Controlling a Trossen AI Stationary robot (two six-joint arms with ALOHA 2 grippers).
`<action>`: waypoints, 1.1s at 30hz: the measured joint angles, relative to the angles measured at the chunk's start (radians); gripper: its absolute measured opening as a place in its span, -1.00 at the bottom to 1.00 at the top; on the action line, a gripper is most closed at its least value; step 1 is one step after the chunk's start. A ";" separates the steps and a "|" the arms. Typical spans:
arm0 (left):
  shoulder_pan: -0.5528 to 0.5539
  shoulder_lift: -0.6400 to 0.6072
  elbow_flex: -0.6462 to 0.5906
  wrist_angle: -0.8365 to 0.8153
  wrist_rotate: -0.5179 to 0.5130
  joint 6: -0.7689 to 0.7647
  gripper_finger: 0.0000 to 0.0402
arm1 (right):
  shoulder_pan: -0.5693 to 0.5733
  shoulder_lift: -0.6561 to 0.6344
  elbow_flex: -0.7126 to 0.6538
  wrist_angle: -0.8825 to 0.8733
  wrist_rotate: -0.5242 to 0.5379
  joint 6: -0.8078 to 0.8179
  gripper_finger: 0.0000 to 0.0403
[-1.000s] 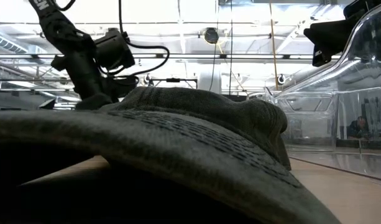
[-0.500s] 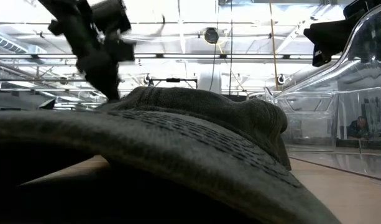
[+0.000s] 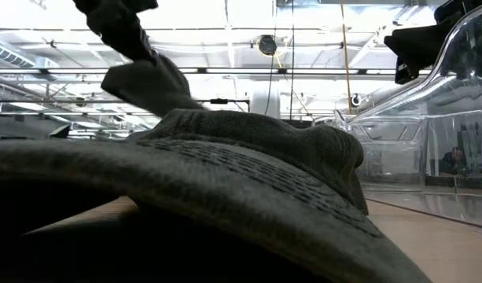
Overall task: Pick & Place hat
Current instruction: Put the left black cap into the top transparent bin
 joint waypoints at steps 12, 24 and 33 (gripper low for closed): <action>-0.055 -0.019 0.021 -0.006 -0.054 0.010 -0.96 | 0.000 0.000 0.000 0.001 0.000 0.000 -0.68; -0.056 -0.019 0.021 -0.009 -0.054 0.007 -0.98 | 0.000 0.000 0.000 0.000 0.000 0.000 -0.68; -0.056 -0.019 0.021 -0.015 -0.054 -0.006 -0.97 | 0.000 0.000 0.000 0.000 0.000 0.000 -0.68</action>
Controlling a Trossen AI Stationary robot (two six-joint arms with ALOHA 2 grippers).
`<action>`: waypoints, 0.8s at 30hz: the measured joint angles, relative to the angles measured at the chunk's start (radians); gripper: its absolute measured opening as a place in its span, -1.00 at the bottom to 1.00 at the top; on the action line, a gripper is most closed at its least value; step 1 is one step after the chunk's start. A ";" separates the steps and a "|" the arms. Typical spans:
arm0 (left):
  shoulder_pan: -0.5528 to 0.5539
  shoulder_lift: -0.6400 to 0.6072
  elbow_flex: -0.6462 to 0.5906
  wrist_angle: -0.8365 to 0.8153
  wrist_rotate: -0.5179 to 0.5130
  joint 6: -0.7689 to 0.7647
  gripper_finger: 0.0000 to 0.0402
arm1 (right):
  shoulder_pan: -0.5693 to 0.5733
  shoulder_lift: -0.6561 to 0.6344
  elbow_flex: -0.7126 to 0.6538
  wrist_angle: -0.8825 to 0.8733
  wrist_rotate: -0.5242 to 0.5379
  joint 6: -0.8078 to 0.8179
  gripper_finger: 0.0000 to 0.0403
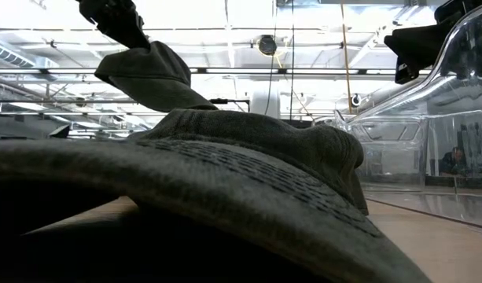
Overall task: Pick & Place hat
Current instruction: Put the left black cap into the top transparent bin
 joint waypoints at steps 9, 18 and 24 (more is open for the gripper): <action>-0.012 0.000 0.000 0.053 0.027 0.113 -0.98 | 0.000 0.000 0.000 0.000 0.000 0.000 -0.68; -0.072 0.000 0.000 0.149 0.154 0.662 -0.98 | 0.000 0.000 0.000 0.000 0.000 0.000 -0.68; -0.074 0.000 0.000 0.196 0.169 0.750 -0.97 | 0.000 0.000 0.000 -0.001 0.000 0.000 -0.68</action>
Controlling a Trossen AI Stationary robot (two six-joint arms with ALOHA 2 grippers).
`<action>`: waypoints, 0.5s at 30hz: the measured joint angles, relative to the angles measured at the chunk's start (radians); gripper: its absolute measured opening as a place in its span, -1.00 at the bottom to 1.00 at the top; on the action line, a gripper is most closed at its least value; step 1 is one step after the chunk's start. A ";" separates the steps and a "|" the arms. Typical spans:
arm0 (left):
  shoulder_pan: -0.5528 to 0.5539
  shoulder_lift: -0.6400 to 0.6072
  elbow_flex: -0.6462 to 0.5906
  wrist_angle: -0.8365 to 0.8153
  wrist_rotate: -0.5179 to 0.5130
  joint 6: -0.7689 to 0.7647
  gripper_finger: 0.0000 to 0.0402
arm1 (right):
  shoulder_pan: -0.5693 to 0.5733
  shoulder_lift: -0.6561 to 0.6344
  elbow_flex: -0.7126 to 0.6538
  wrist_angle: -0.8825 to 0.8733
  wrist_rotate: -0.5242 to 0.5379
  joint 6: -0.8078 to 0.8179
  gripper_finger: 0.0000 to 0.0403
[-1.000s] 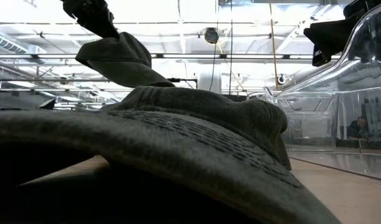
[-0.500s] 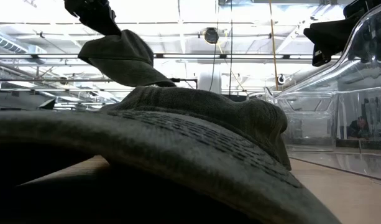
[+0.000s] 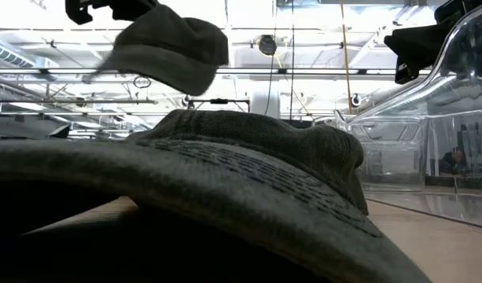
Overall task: Pick & Place hat
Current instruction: Put the left black cap into the top transparent bin
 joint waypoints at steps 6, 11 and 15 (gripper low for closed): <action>0.003 0.000 0.000 0.068 -0.001 0.030 -0.95 | 0.000 0.000 0.000 0.000 0.000 0.000 -0.68; 0.002 0.000 0.000 0.070 0.001 0.006 -0.97 | 0.000 0.000 0.000 0.001 0.000 0.000 -0.68; -0.016 0.000 0.000 0.070 -0.006 0.005 -0.97 | 0.000 0.000 0.000 0.001 0.033 -0.089 -0.68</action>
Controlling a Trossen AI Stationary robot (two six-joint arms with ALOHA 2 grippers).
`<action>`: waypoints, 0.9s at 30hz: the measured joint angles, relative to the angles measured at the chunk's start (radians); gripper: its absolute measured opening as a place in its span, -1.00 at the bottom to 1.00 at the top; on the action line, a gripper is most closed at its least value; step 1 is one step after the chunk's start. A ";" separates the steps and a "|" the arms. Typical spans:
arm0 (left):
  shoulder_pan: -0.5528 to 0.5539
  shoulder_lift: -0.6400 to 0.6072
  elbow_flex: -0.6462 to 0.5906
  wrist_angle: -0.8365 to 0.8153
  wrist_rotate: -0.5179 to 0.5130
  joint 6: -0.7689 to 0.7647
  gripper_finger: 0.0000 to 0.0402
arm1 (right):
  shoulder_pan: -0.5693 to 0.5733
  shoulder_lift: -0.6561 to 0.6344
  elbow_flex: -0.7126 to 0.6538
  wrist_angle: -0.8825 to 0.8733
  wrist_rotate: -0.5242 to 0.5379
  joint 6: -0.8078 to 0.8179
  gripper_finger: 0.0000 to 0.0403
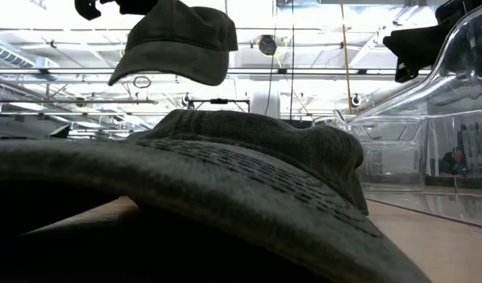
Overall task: Pick & Place hat
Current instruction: Put the left black cap into the top transparent bin
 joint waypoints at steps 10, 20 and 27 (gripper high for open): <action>-0.006 0.000 0.000 0.002 -0.008 -0.003 -0.98 | 0.002 0.000 0.000 0.000 -0.008 -0.038 -0.68; -0.006 0.000 0.000 0.006 -0.014 -0.006 -0.95 | 0.008 0.012 0.000 0.141 0.051 0.287 -0.68; -0.005 0.000 0.000 0.013 -0.028 -0.006 -0.96 | 0.009 0.018 0.000 0.260 0.052 0.418 -0.68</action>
